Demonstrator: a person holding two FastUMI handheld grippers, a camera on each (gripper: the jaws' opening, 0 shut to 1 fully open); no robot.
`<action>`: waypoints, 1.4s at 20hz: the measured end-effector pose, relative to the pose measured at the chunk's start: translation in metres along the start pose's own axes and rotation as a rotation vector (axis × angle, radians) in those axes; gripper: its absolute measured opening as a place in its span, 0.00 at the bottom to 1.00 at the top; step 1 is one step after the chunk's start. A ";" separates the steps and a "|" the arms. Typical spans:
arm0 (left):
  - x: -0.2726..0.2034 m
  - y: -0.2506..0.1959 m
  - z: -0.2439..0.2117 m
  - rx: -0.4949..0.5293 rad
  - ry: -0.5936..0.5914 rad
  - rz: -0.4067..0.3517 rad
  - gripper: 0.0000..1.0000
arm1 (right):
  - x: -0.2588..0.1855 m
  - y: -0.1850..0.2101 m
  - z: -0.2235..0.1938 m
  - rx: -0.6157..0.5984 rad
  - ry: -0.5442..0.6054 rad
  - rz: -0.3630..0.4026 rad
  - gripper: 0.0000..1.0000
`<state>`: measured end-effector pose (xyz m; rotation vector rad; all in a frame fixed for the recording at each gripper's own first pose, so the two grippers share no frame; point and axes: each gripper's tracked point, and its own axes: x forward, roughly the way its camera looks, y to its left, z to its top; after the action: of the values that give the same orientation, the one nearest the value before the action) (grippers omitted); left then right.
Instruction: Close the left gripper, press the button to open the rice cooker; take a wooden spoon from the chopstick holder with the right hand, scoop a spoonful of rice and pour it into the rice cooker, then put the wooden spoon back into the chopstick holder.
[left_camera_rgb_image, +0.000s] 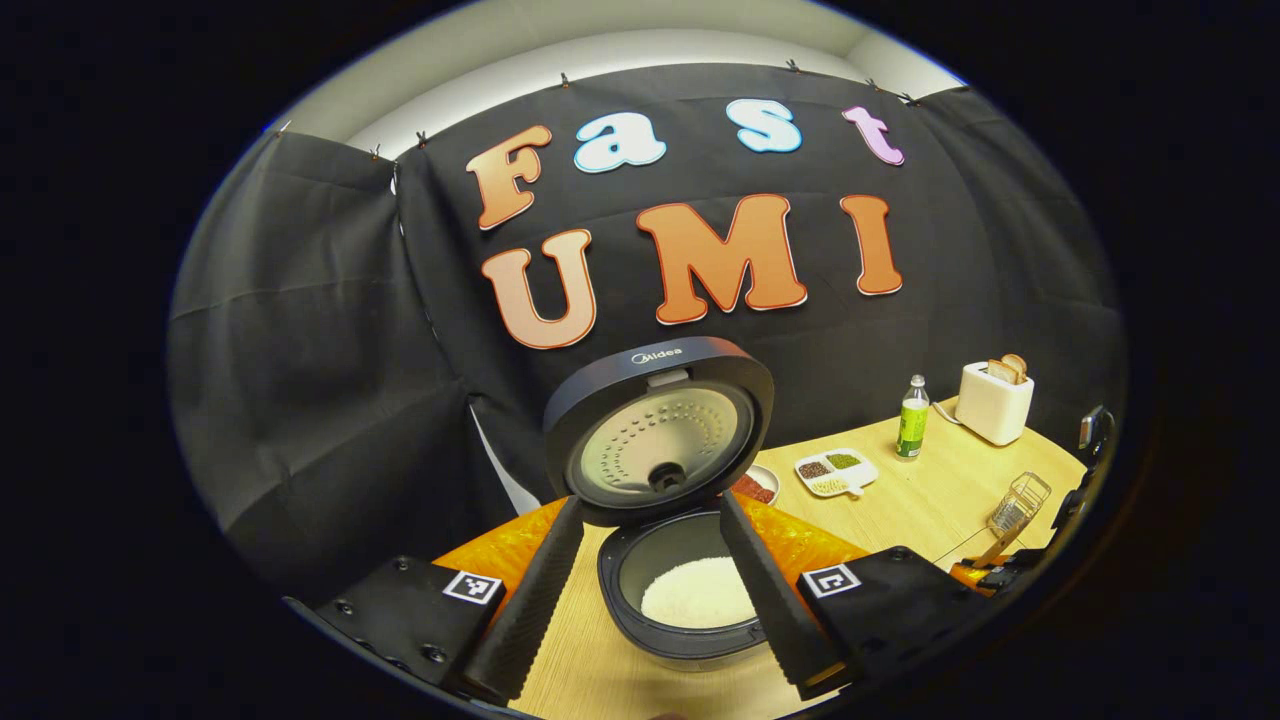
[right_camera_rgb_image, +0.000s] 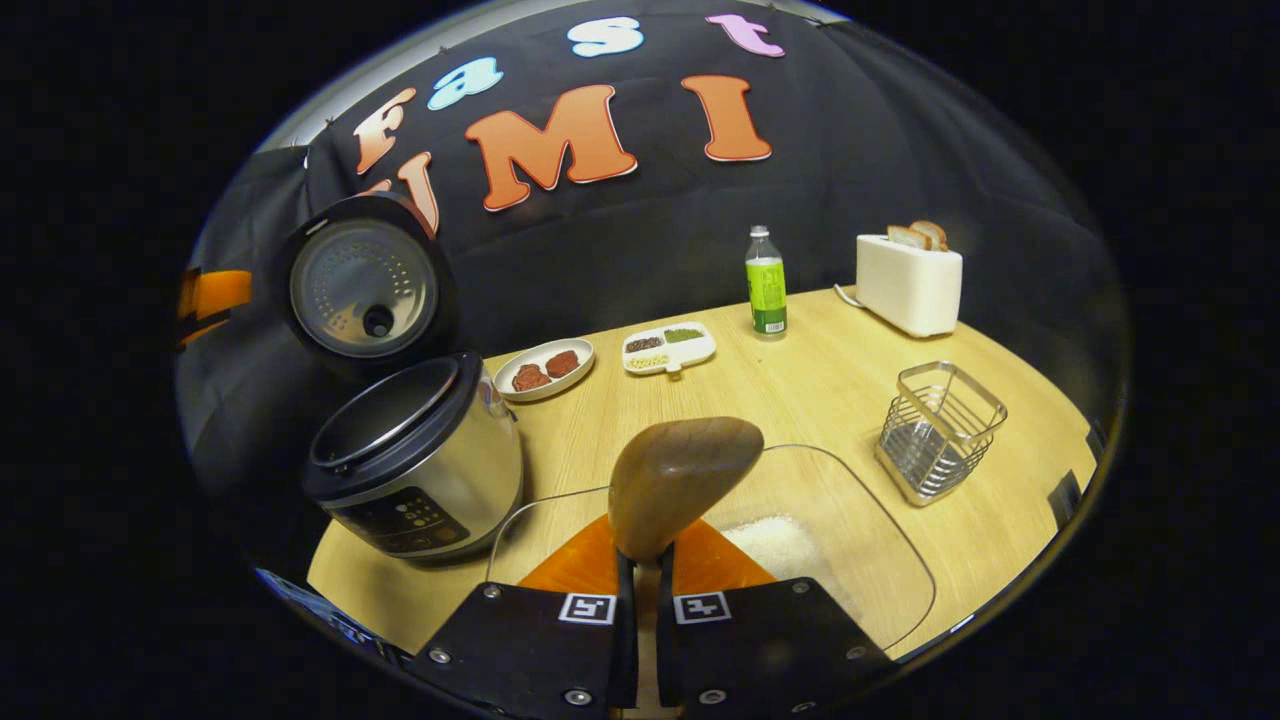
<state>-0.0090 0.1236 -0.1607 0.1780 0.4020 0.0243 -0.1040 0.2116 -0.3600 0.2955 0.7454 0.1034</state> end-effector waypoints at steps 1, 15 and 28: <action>0.000 0.001 0.000 -0.002 0.001 0.002 0.93 | -0.002 0.000 -0.002 0.030 0.020 0.004 0.07; -0.002 0.011 -0.002 -0.006 0.001 0.015 0.86 | -0.002 0.018 -0.007 0.182 0.131 0.114 0.06; -0.003 0.017 0.002 -0.040 0.001 0.033 0.85 | 0.011 -0.006 0.004 0.523 0.199 0.247 0.06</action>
<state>-0.0111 0.1397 -0.1549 0.1451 0.3993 0.0645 -0.0929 0.2072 -0.3662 0.8867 0.9259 0.1731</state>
